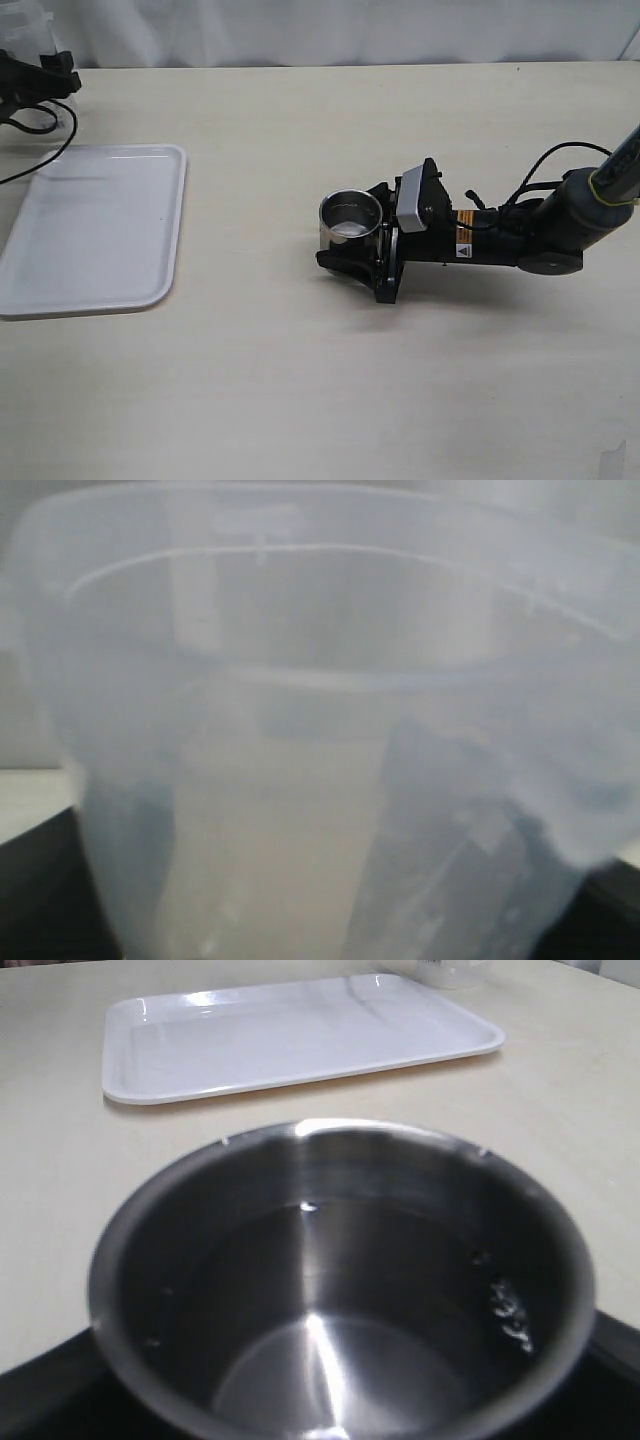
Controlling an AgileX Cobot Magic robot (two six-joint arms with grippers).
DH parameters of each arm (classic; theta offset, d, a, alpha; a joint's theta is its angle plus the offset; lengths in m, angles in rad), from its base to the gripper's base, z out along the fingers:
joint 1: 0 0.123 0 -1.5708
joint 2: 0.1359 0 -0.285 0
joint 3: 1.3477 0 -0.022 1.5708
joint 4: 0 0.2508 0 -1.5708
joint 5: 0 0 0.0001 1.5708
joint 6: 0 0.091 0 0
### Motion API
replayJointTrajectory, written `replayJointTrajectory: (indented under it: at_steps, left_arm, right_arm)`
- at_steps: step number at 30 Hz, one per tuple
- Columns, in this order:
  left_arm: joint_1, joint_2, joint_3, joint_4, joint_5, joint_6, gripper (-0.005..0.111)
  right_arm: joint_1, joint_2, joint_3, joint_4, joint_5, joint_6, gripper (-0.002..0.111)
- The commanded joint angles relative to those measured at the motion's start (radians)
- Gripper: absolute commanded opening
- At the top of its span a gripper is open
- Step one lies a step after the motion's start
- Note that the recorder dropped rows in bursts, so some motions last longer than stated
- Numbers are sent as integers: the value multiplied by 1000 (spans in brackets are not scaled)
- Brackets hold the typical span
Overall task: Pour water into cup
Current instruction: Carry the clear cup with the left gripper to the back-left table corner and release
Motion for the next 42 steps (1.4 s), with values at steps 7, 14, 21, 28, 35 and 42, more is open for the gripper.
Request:
replayJointTrajectory:
  at_steps: [7, 14, 21, 28, 35, 42]
  left_arm:
    - [2, 1, -9, 8, -14, -2, 96]
    - [2, -1, -5, 16, 14, -2, 96]
    - [2, -9, 40, 13, -18, 22, 96]
    - [2, -61, 137, -84, -65, 118, 96]
    - [2, -131, 244, -117, -119, 200, 96]
    - [2, -276, 445, -119, -124, 204, 96]
  right_arm:
    - [1, -3, -3, -3, -33, 0, 4]
    - [1, -3, -3, -3, -33, 2, 4]
    - [1, -3, -3, -3, -33, 2, 4]
    - [1, -3, -3, -3, -33, 2, 4]
    - [1, -3, -3, -3, -33, 2, 4]
    - [1, -3, -3, -3, -33, 2, 4]
